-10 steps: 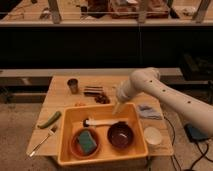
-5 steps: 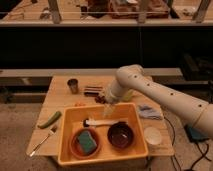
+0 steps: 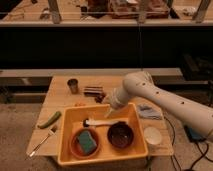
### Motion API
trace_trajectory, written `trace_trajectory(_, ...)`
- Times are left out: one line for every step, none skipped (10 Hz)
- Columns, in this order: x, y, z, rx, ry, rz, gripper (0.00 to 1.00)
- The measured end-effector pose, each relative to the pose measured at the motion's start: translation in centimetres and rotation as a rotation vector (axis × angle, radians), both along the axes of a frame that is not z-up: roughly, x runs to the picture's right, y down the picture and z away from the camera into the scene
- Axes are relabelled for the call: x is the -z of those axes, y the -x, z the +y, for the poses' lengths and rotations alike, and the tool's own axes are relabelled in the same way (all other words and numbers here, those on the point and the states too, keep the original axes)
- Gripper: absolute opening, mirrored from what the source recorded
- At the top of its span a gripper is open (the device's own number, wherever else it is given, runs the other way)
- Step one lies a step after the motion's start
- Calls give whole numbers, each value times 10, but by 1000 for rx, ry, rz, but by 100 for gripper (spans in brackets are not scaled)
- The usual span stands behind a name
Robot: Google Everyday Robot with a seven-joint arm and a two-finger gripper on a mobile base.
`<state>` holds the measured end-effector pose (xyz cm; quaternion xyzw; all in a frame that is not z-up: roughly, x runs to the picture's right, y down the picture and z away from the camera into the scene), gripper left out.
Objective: Place brush in metal cup
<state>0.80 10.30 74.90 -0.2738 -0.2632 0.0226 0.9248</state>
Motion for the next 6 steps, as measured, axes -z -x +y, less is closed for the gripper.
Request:
trace_trajectory(-8, 0, 9, 11, 10, 1, 58)
trace_trajectory(-18, 0, 18, 24, 20, 5, 58)
trace_trajectory(-28, 0, 28, 42, 28, 9, 58)
trace_trajectory(-41, 2, 40, 69, 39, 16, 58)
trace_trajectory(-50, 3, 49, 92, 49, 26, 58)
trace_trajectory(-55, 3, 53, 106, 54, 32, 58)
